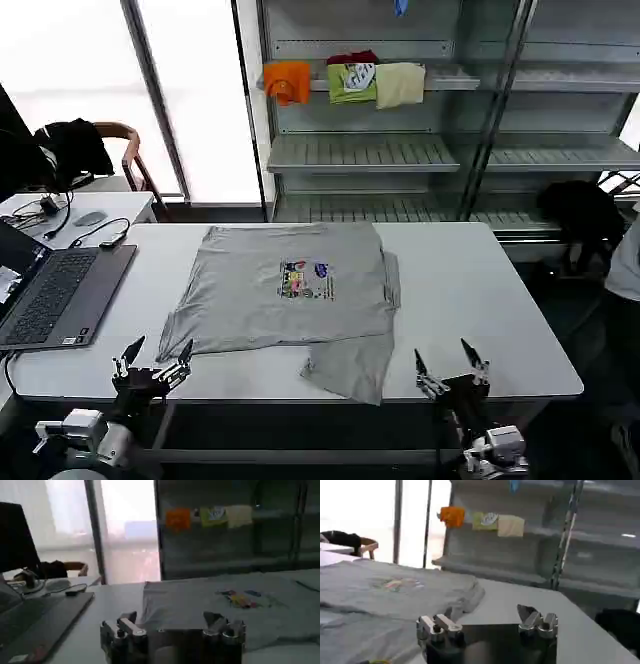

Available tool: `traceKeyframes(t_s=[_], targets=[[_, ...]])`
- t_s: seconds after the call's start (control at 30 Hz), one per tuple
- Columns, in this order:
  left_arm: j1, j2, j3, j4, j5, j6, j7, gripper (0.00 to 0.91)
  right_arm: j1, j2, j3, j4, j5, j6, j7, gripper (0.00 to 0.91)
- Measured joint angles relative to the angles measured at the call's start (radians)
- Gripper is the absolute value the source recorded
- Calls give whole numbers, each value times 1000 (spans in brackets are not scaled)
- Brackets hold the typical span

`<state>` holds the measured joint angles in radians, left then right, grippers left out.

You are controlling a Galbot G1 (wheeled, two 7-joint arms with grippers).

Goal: Fold and organize the clothes.

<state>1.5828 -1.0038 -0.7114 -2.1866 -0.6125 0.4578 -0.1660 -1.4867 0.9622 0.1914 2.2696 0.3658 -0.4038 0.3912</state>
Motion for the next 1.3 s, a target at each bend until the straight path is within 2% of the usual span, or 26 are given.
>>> traceKeyframes(t_s=[0.33, 0.87, 0.97, 1.0, 1.07, 1.1, 1.13, 1.2, 1.23, 1.27, 1.3], targets=[[-47, 18, 19, 40, -89, 70, 8, 907, 23, 10, -53, 11, 29, -102, 15, 907], [-167, 46, 27, 217, -176, 103, 26, 907, 59, 30, -82, 7, 45, -157, 17, 907], [-173, 42, 28, 232, -179, 103, 30, 836, 63, 35, -89, 1, 52, -161, 19, 897], [-174, 42, 28, 235, -180, 103, 31, 806, 65, 36, -92, -1, 55, -162, 19, 856], [-177, 42, 29, 242, -182, 103, 34, 695, 68, 39, -97, -6, 60, -164, 20, 675], [-178, 42, 29, 244, -183, 102, 35, 645, 70, 41, -99, -9, 64, -165, 21, 675], [-178, 42, 29, 245, -184, 102, 36, 625, 71, 43, -101, -11, 68, -166, 21, 595], [-178, 42, 28, 247, -185, 102, 38, 564, 72, 46, -105, -16, 77, -167, 21, 524], [-178, 42, 28, 247, -185, 102, 39, 484, 73, 47, -107, -18, 82, -168, 20, 464], [-178, 41, 28, 248, -185, 102, 40, 413, 75, 47, -109, -20, 85, -168, 21, 363], [-179, 40, 28, 249, -185, 101, 40, 403, 76, 48, -111, -22, 88, -169, 22, 343]])
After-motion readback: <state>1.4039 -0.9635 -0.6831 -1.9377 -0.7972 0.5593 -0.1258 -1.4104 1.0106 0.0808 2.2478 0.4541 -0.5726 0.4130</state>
